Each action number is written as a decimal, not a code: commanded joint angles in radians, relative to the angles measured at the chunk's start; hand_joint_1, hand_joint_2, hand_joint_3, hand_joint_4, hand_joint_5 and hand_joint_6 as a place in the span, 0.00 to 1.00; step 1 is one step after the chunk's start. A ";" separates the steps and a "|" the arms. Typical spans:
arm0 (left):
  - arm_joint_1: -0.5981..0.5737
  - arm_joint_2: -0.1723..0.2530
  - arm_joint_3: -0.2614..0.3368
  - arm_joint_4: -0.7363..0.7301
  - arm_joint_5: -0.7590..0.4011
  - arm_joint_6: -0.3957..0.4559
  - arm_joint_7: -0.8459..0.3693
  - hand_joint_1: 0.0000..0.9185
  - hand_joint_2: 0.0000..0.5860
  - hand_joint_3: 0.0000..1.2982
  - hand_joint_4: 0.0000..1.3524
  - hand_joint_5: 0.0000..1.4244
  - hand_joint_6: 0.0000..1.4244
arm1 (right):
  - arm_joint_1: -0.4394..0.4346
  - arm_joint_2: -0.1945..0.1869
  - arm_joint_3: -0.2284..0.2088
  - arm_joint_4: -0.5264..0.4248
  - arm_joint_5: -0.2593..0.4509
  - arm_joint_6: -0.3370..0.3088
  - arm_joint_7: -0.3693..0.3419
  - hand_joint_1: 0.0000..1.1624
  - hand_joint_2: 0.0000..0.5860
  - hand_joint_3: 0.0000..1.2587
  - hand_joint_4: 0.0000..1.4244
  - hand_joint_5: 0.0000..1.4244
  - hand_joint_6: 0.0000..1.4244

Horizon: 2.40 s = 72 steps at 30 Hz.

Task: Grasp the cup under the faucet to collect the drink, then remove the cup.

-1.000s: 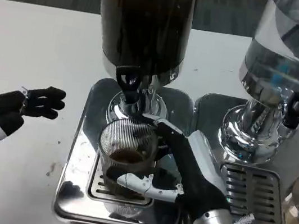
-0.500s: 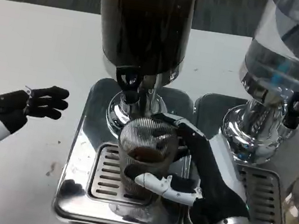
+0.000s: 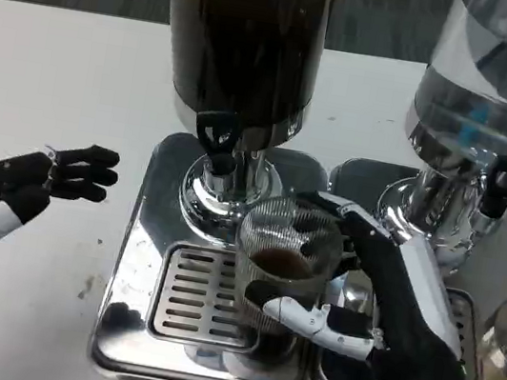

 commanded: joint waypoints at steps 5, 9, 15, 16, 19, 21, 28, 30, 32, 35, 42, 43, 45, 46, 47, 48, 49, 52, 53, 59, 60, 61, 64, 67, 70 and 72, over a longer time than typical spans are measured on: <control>0.029 0.016 -0.016 -0.016 0.042 -0.114 -0.007 0.00 0.25 0.17 0.15 0.18 0.15 | 0.030 -0.001 -0.019 -0.098 0.029 0.002 0.022 0.66 0.37 0.32 0.35 0.41 0.44; 0.060 0.013 -0.021 -0.016 0.093 -0.210 0.010 0.00 0.24 0.13 0.10 0.13 0.13 | 0.040 0.001 -0.025 -0.107 0.034 0.005 0.028 0.66 0.37 0.32 0.35 0.42 0.44; 0.077 0.015 -0.019 0.009 0.150 -0.310 0.058 0.00 0.22 0.10 0.06 0.09 0.11 | 0.048 0.000 -0.029 -0.128 0.039 0.009 0.045 0.66 0.37 0.32 0.35 0.42 0.44; 0.080 0.019 -0.018 0.016 0.162 -0.327 0.069 0.00 0.22 0.10 0.05 0.08 0.10 | 0.048 0.001 -0.029 -0.129 0.041 0.010 0.047 0.66 0.37 0.32 0.35 0.42 0.44; 0.091 0.031 -0.012 0.033 0.214 -0.379 0.106 0.00 0.21 0.07 0.00 0.04 0.08 | 0.055 -0.002 -0.027 -0.148 0.038 0.009 0.051 0.66 0.37 0.32 0.35 0.42 0.44; 0.098 0.040 -0.011 0.038 0.242 -0.401 0.128 0.00 0.20 0.04 0.00 0.00 0.06 | 0.058 -0.002 -0.029 -0.155 0.044 0.011 0.056 0.66 0.37 0.32 0.35 0.42 0.44; 0.119 0.096 -0.003 0.071 0.375 -0.498 0.209 0.00 0.19 0.00 0.00 0.00 0.00 | 0.060 -0.004 -0.039 -0.168 0.046 0.017 0.069 0.66 0.39 0.33 0.35 0.42 0.44; 0.118 0.117 -0.004 0.080 0.412 -0.527 0.230 0.00 0.18 0.00 0.00 0.00 0.00 | 0.060 -0.005 -0.040 -0.170 0.047 0.016 0.072 0.66 0.39 0.33 0.35 0.42 0.44; 0.114 0.132 -0.004 0.085 0.444 -0.548 0.254 0.00 0.18 0.00 0.00 0.00 0.00 | 0.060 -0.005 -0.041 -0.175 0.048 0.020 0.077 0.66 0.40 0.33 0.36 0.42 0.44; 0.109 0.147 0.013 0.078 0.513 -0.571 0.302 0.00 0.15 0.00 0.00 0.00 0.00 | 0.065 -0.005 -0.042 -0.184 0.050 0.027 0.088 0.66 0.39 0.33 0.36 0.42 0.44; 0.133 0.146 0.004 0.033 0.618 -0.580 0.398 0.00 0.10 0.00 0.00 0.00 0.00 | 0.087 -0.009 -0.059 -0.223 0.068 0.028 0.103 0.66 0.39 0.33 0.36 0.42 0.44; 0.137 0.146 -0.001 0.030 0.621 -0.580 0.406 0.00 0.10 0.00 0.00 0.00 0.00 | 0.095 -0.010 -0.062 -0.238 0.070 0.029 0.106 0.66 0.39 0.33 0.36 0.42 0.44; 0.156 0.141 -0.009 0.024 0.609 -0.576 0.422 0.00 0.10 0.00 0.00 0.00 0.00 | 0.113 -0.013 -0.065 -0.265 0.078 0.035 0.115 0.66 0.40 0.33 0.36 0.42 0.44; 0.166 0.137 -0.012 0.020 0.602 -0.574 0.428 0.00 0.09 0.00 0.00 0.00 0.00 | 0.125 -0.014 -0.066 -0.278 0.081 0.035 0.118 0.66 0.40 0.33 0.36 0.42 0.44; 0.177 0.135 -0.019 0.016 0.592 -0.570 0.431 0.00 0.09 0.00 0.00 0.00 0.00 | 0.138 -0.016 -0.067 -0.291 0.085 0.034 0.121 0.66 0.40 0.33 0.36 0.42 0.44; 0.190 0.135 -0.029 0.009 0.582 -0.567 0.432 0.00 0.09 0.00 0.00 0.00 0.00 | 0.148 -0.018 -0.068 -0.300 0.088 0.034 0.124 0.66 0.40 0.33 0.36 0.42 0.44; 0.199 0.137 -0.037 0.004 0.576 -0.565 0.432 0.00 0.09 0.00 0.00 0.00 0.00 | 0.158 -0.020 -0.068 -0.311 0.090 0.035 0.127 0.66 0.40 0.33 0.36 0.42 0.44; 0.251 0.137 -0.060 -0.030 0.536 -0.556 0.431 0.00 0.09 0.00 0.00 0.00 0.00 | 0.189 -0.032 -0.071 -0.340 0.103 0.035 0.144 0.66 0.40 0.33 0.36 0.42 0.44; 0.262 0.138 -0.063 -0.039 0.527 -0.553 0.431 0.00 0.09 0.00 0.00 0.00 0.00 | 0.198 -0.037 -0.072 -0.349 0.110 0.036 0.151 0.66 0.40 0.33 0.36 0.42 0.44; 0.323 0.148 -0.052 -0.112 0.463 -0.524 0.429 0.00 0.09 0.00 0.00 0.00 0.00 | 0.249 -0.061 -0.087 -0.421 0.145 0.031 0.186 0.66 0.40 0.34 0.36 0.43 0.46; 0.331 0.149 -0.048 -0.124 0.454 -0.519 0.428 0.00 0.09 0.00 0.00 0.00 0.00 | 0.252 -0.061 -0.088 -0.429 0.147 0.031 0.189 0.66 0.40 0.34 0.36 0.43 0.46; 0.336 0.149 -0.046 -0.132 0.447 -0.515 0.427 0.00 0.09 0.00 0.00 0.00 0.00 | 0.256 -0.063 -0.089 -0.436 0.148 0.037 0.193 0.66 0.40 0.34 0.36 0.43 0.46; 0.350 0.155 -0.049 -0.151 0.426 -0.502 0.418 0.00 0.09 0.00 0.00 0.00 0.00 | 0.284 -0.072 -0.090 -0.462 0.154 0.043 0.205 0.66 0.40 0.34 0.36 0.43 0.46; 0.362 0.163 -0.055 -0.164 0.409 -0.498 0.409 0.00 0.09 0.00 0.00 0.00 0.00 | 0.302 -0.084 -0.093 -0.477 0.154 0.046 0.216 0.66 0.40 0.34 0.36 0.43 0.46; 0.368 0.169 -0.062 -0.172 0.394 -0.492 0.405 0.00 0.09 0.00 0.00 0.00 0.00 | 0.307 -0.085 -0.092 -0.483 0.157 0.054 0.225 0.66 0.40 0.34 0.36 0.43 0.46; 0.371 0.171 -0.066 -0.175 0.385 -0.490 0.401 0.00 0.09 0.00 0.00 0.00 0.00 | 0.310 -0.079 -0.093 -0.488 0.157 0.057 0.223 0.66 0.40 0.34 0.36 0.43 0.46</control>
